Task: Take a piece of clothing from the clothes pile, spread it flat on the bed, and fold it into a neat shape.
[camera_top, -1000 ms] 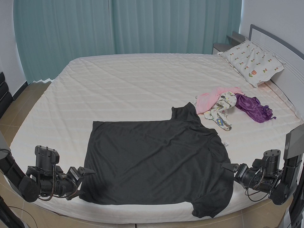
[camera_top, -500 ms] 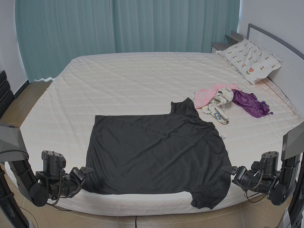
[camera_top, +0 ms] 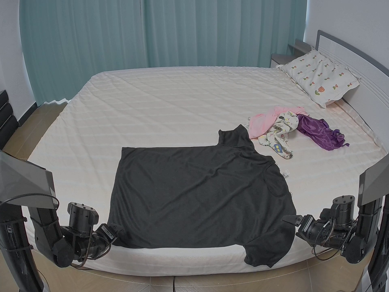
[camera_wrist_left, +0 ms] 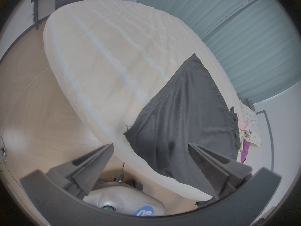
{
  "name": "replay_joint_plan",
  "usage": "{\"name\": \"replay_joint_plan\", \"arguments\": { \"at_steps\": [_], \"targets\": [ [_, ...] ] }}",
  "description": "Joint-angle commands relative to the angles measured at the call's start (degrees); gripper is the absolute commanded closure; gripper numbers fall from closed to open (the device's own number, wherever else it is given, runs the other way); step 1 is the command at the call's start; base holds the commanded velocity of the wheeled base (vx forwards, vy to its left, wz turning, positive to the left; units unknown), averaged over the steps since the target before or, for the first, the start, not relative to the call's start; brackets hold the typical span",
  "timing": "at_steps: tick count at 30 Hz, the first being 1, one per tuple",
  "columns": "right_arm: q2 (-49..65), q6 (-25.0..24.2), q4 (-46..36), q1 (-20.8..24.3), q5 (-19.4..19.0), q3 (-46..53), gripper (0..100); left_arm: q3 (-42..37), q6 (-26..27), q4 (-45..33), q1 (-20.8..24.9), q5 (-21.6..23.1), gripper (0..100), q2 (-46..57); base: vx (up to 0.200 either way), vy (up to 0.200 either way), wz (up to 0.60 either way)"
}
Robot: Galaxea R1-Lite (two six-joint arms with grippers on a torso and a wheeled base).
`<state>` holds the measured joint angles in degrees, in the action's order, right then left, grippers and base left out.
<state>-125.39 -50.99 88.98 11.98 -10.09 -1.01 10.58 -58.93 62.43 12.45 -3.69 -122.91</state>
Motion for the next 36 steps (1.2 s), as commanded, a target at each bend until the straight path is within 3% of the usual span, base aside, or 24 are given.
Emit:
{"name": "replay_joint_plan", "arguments": {
  "at_steps": [1,6,7,16,28,36],
  "targets": [
    [-0.29,0.02,0.76,0.06,-0.01,0.13,0,1.46,-0.05,-0.03,1.44,-1.76,0,-3.13,0.0,0.0,0.0],
    [-0.29,0.02,0.76,0.06,0.07,0.13,0,4.01,-0.13,-0.03,3.2,-7.12,0,-6.47,0.0,0.0,0.0],
    [-0.29,0.02,0.76,0.06,0.07,0.13,0,4.27,-0.13,-0.03,3.29,-7.38,100,-6.56,0.0,0.0,0.0],
    [-0.73,0.28,0.76,-0.12,0.25,0.31,0,0.93,-2.51,0.06,2.67,-9.14,100,-5.77,0.0,0.0,0.0],
    [-6.36,2.92,0.67,-0.38,0.51,-5.14,0,-1.79,-2.15,3.75,1.62,-7.47,100,-5.33,0.0,0.0,0.0],
    [-11.8,12.59,0.49,-5.74,-0.1,-10.41,0,-3.11,-2.33,8.59,1.0,-6.41,100,-5.94,0.0,0.0,0.0]
  ]
}}
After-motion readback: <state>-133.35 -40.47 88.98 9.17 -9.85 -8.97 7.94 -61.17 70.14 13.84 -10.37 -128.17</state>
